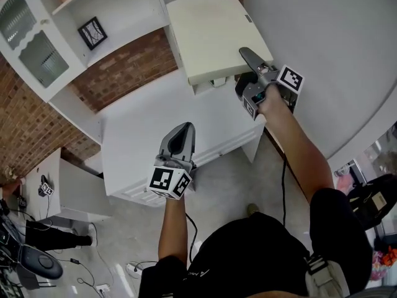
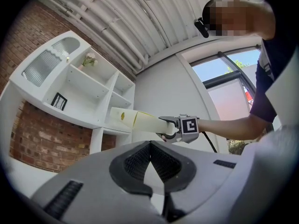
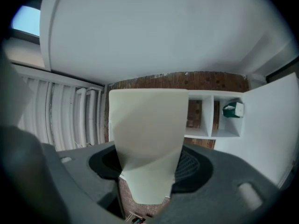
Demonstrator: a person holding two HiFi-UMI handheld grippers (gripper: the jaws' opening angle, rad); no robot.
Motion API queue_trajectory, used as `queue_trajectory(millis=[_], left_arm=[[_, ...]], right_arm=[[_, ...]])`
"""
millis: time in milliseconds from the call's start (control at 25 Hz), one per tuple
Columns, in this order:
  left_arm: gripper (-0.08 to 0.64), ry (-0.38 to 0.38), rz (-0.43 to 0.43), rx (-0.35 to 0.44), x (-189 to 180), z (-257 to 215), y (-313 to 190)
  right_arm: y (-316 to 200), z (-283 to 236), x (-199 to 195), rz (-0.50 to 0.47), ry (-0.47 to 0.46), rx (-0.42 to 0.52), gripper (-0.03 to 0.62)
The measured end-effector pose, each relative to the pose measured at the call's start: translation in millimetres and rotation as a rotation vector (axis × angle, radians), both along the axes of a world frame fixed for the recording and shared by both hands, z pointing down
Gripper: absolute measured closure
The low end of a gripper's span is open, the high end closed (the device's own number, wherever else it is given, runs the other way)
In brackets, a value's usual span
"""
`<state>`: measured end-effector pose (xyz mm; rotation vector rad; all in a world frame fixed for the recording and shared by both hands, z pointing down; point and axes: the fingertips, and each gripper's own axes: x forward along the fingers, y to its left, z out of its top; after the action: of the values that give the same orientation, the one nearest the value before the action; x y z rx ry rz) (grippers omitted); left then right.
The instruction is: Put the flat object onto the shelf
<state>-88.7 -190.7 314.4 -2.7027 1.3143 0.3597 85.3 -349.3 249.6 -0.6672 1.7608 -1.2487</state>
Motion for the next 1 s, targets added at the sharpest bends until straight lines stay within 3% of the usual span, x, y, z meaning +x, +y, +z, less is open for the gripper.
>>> queue_trajectory(millis=[320,600,1000], left_arm=[[0.561,-0.004,-0.091,0.007,53,-6,-48],[0.561,0.006,-0.168,0.007,69,-17,-77],[0.561,-0.03,-0.158,0.024,77,-10,-100]], right_arm=[[-76,-40,30,-0.101,0.001,0.052,0.319],[-128,-53,27,-0.165,0.009,0.04,0.319],[-172,-36,24,-0.162,-0.015,0.015,0.319]])
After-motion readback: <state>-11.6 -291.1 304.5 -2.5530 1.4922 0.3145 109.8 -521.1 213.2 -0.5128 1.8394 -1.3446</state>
